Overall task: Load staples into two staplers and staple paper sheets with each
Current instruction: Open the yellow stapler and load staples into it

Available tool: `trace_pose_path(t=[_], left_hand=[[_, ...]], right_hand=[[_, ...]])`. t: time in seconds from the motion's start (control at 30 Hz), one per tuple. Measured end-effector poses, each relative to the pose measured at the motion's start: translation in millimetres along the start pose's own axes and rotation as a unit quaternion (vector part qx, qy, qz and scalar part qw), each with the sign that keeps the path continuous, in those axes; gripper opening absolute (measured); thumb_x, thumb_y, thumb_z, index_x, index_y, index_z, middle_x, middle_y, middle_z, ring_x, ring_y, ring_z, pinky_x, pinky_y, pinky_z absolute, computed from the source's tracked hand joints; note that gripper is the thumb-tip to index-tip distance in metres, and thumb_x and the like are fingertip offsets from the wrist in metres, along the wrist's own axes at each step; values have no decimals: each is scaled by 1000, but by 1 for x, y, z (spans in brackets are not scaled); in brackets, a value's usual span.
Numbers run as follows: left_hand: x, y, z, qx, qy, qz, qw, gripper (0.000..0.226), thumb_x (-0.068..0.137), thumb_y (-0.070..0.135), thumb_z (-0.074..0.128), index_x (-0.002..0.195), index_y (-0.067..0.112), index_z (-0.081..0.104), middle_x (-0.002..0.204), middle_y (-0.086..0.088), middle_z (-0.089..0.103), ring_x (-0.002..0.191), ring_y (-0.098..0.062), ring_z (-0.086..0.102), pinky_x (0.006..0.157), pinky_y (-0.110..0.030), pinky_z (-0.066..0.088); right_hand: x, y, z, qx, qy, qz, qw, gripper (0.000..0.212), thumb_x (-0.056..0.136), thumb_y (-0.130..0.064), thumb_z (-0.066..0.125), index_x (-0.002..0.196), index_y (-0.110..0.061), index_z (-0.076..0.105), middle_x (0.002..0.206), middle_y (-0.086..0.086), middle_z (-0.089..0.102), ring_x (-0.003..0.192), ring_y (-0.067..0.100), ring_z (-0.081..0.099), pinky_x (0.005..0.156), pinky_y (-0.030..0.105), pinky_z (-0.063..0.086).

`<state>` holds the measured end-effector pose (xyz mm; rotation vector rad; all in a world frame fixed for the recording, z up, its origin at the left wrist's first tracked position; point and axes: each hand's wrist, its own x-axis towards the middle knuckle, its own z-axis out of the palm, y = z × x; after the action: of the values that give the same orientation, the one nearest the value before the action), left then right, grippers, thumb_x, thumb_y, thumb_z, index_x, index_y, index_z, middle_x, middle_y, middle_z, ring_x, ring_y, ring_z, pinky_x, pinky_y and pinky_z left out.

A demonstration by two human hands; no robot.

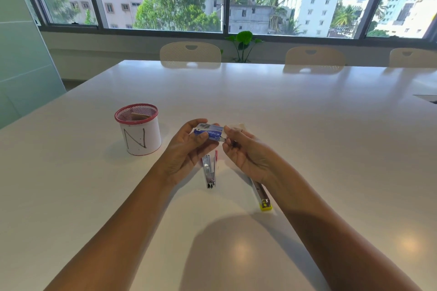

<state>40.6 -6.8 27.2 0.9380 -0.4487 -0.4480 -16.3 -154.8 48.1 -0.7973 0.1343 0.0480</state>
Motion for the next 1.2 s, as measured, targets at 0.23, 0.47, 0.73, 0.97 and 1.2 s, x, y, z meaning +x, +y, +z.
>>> trace_pose_path(t=[0.23, 0.47, 0.73, 0.97, 1.2], left_hand=[[-1, -2, 2, -32, 5, 5, 999, 74, 38, 24, 91, 103, 12, 58, 98, -9, 73, 89, -25, 70, 66, -26, 58], [0, 1, 5, 81, -2, 19, 997, 51, 56, 27, 78, 99, 17, 53, 103, -10, 67, 85, -22, 70, 66, -25, 58], [0, -4, 12, 450, 24, 91, 888, 33, 78, 14, 68, 99, 26, 46, 96, 10, 58, 90, -6, 60, 73, -8, 50], [-7, 13, -1, 698, 147, 175, 679, 34, 88, 24, 55, 122, 22, 52, 106, -7, 44, 84, -15, 50, 74, -22, 47], [-15, 25, -10, 828, 152, -5, 540, 27, 89, 31, 50, 110, 15, 45, 106, -10, 53, 87, -21, 50, 74, -34, 45]], right_hand=[[1, -3, -1, -15, 0, 2, 1000, 12, 86, -4, 59, 97, 2, 60, 81, 19, 58, 46, 9, 57, 50, 18, 54], [4, -1, -8, -60, 4, 8, 998, 15, 84, -12, 61, 92, 1, 58, 78, 14, 58, 45, 8, 55, 49, 16, 54], [5, -6, -11, -148, 23, 1, 989, 12, 86, -16, 60, 82, -5, 57, 64, 6, 53, 39, 6, 39, 38, 11, 38], [8, -30, -18, -85, 113, -66, 988, 18, 89, -14, 58, 74, -15, 48, 55, -3, 40, 33, 2, 33, 33, 13, 25], [7, -48, -34, 47, 238, -106, 964, 25, 83, 13, 27, 81, -5, 43, 77, 9, 39, 62, 15, 40, 54, 19, 39]])
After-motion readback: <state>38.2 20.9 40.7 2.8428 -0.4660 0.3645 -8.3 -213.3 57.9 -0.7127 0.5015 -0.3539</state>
